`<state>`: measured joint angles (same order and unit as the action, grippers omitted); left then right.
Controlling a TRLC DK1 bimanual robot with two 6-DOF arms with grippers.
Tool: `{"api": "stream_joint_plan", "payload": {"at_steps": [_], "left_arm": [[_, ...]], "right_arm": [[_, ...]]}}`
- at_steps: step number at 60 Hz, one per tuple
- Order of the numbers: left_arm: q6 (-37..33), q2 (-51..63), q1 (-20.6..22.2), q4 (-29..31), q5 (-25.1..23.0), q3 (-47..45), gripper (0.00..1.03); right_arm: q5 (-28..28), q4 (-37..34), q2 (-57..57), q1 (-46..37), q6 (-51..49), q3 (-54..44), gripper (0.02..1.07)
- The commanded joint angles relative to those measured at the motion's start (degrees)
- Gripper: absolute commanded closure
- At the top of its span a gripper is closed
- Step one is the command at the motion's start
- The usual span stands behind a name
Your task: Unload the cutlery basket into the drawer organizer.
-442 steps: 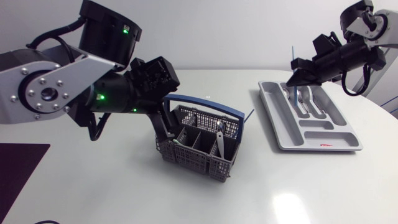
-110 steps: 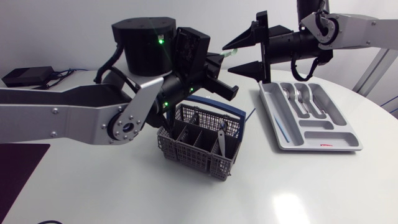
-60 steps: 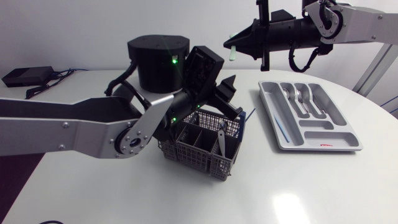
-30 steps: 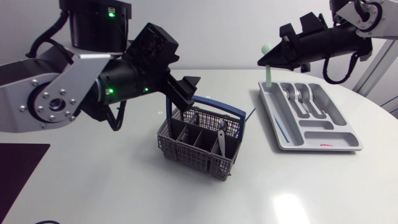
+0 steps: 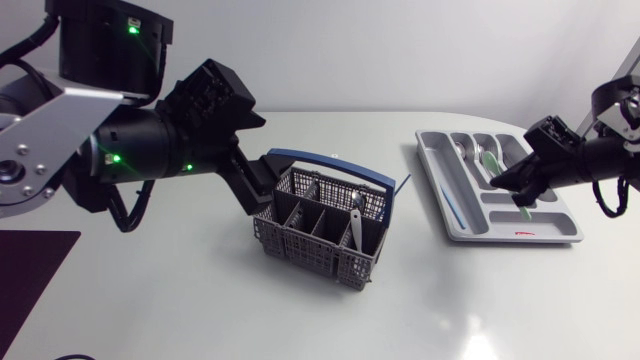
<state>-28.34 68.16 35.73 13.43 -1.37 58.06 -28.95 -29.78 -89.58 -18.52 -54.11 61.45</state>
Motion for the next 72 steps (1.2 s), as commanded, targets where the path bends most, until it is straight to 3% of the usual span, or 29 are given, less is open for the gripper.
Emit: {"api": "stream_joint_plan", "payload": {"at_steps": [1, 4, 12, 16, 24, 31, 53, 63, 66, 72], "left_arm": [[-1.9, -2.2, -0.1, 1.7, -1.2, -1.6, 0.14], [-2.2, -2.9, 0.1, 2.7, -1.7, -2.4, 0.14], [-3.1, -3.0, 2.2, 4.9, -2.8, -3.7, 0.14], [-3.5, -3.0, 4.2, 5.9, -2.9, -4.2, 0.14], [-3.3, -2.2, 7.3, 7.0, -3.9, -5.6, 0.14], [-2.5, -1.4, 8.7, 7.1, -4.6, -6.3, 0.15], [0.5, 1.7, 12.6, 7.0, -5.2, -6.6, 0.15], [1.5, 2.3, 13.1, 6.4, -5.2, -6.8, 0.15], [1.8, 2.6, 13.5, 6.1, -5.2, -6.9, 0.15], [2.0, 3.5, 14.0, 5.7, -5.2, -7.0, 0.15]], "right_arm": [[1.0, 2.1, 1.4, -3.0, -13.6, -3.8, 1.01], [1.2, 3.1, 0.5, -5.5, -22.1, -5.5, 1.01], [1.5, 9.0, -1.5, -10.2, -33.6, -9.1, 1.01], [1.5, 15.0, -2.8, -12.3, -39.2, -11.9, 1.01], [2.7, 16.7, -6.1, -15.1, -48.4, -12.8, 1.01], [4.1, 20.3, -7.6, -15.9, -53.3, -15.1, 1.01], [8.6, 40.9, -12.8, -14.7, -57.6, -19.4, 1.01], [8.6, 43.6, -13.5, -14.2, -59.2, -20.0, 1.01], [8.3, 46.9, -13.6, -14.0, -59.1, -21.2, 0.93], [7.8, 49.0, -12.2, -13.9, -57.4, -22.6, 0.60]]}}
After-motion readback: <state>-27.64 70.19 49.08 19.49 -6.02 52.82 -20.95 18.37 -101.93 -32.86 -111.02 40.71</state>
